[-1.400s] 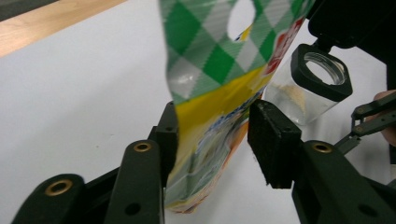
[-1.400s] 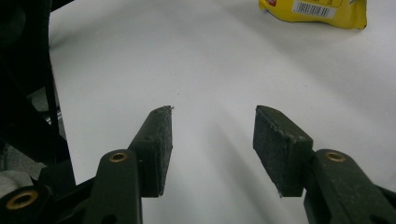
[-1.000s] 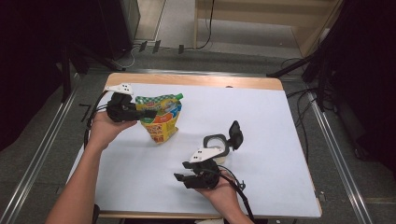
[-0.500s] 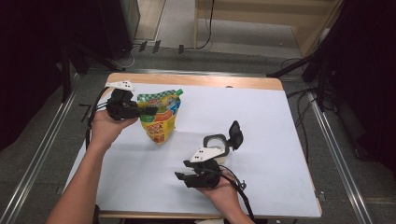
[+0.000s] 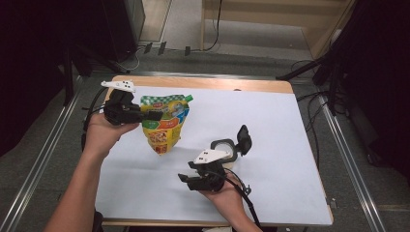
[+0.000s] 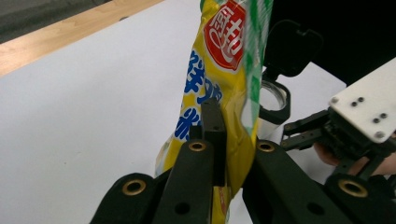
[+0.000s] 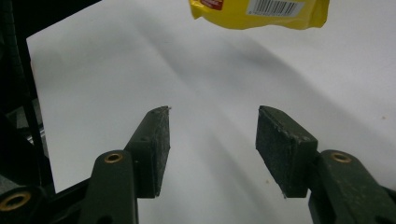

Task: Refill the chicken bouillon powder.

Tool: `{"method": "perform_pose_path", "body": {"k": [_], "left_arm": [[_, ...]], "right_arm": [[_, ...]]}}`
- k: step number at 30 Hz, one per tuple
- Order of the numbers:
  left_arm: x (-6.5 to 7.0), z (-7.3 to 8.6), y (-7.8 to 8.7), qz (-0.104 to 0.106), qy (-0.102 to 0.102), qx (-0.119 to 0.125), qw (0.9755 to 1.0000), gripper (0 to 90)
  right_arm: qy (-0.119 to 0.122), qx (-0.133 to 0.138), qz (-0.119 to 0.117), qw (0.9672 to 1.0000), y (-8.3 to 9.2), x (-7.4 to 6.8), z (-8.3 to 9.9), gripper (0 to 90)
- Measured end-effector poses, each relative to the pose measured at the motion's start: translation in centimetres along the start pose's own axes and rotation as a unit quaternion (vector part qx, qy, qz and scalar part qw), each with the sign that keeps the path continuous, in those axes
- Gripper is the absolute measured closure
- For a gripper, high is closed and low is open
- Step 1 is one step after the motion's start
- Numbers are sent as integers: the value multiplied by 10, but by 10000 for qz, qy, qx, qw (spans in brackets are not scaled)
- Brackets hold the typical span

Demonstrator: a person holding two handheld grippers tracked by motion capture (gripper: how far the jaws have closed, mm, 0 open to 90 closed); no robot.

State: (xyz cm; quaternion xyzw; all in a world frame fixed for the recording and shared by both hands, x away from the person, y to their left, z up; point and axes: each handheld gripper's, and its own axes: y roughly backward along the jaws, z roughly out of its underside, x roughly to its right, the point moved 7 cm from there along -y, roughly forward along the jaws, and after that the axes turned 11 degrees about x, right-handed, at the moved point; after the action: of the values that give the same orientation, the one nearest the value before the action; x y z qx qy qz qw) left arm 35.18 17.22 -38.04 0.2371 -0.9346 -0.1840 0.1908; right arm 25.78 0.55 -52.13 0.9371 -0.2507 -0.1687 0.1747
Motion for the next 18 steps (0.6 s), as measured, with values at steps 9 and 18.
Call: {"method": "perform_pose_path", "body": {"k": [9,18], "left_arm": [[17,-1,11,38,-47,-18,10000,900],[27,-1,16,167,-41,-48,9998,900]], "right_arm": [[115,-19,111,9999,-21,-3,-12,483],[-14,11,325,9995,-44,7,-12,617]]}}
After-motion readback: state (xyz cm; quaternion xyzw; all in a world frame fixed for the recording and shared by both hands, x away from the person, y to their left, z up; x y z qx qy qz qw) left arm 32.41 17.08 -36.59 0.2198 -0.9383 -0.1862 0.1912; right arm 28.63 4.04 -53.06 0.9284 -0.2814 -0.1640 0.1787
